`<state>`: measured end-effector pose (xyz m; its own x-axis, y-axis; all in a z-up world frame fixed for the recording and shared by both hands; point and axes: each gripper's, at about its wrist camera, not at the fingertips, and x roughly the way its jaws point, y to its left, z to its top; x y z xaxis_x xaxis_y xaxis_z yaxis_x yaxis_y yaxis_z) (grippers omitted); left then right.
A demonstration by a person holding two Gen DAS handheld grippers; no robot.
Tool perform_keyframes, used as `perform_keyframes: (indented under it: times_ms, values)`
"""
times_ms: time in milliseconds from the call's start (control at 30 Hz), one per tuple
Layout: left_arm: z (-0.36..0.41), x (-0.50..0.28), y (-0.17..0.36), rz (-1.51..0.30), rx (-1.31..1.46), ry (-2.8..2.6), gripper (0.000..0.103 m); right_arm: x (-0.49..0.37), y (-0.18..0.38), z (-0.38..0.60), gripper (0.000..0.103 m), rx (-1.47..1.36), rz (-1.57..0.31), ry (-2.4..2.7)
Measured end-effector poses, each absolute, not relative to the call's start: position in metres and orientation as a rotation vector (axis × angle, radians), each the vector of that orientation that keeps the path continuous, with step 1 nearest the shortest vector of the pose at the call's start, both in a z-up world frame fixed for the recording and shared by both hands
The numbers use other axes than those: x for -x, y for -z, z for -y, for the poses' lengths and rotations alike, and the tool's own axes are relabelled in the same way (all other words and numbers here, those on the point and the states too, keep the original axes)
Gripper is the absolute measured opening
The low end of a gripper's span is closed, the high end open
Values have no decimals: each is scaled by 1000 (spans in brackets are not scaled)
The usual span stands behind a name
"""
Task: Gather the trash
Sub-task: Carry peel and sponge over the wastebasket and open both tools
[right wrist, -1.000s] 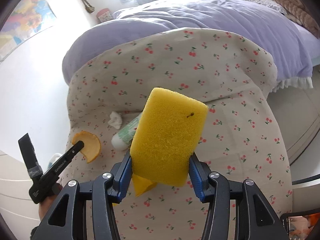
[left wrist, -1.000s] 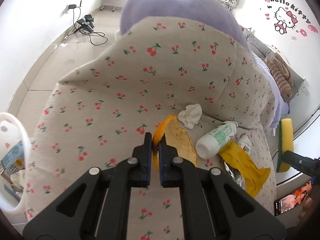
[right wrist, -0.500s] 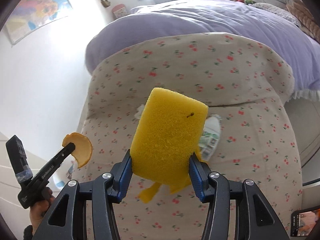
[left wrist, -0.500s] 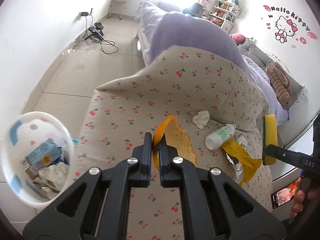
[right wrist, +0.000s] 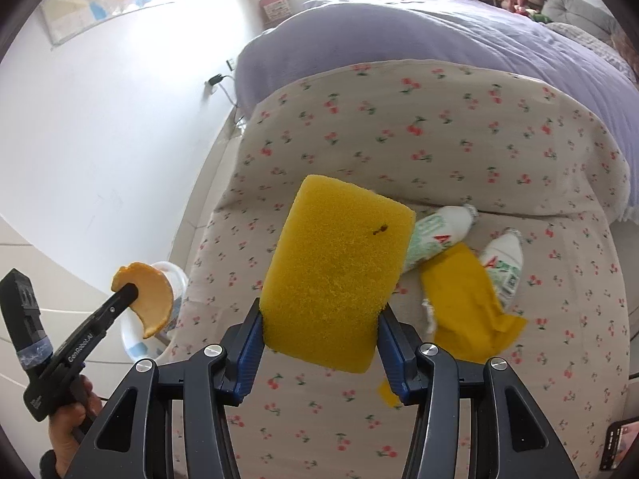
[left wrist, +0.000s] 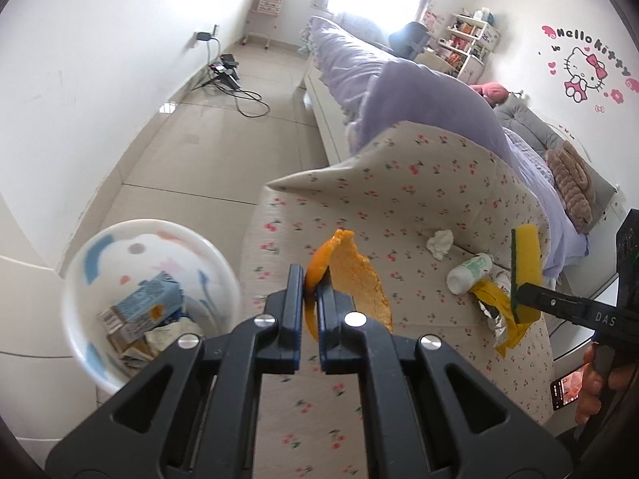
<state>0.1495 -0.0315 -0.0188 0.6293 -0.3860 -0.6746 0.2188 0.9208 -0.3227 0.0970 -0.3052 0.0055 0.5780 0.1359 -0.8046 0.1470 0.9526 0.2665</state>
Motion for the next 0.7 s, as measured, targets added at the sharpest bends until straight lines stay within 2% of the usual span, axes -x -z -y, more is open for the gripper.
perform_keyframes:
  times_ms: [700]
  values:
    - [-65, -140, 28, -822, 252, 171, 7, -140, 11, 194, 53, -244, -1024, -114]
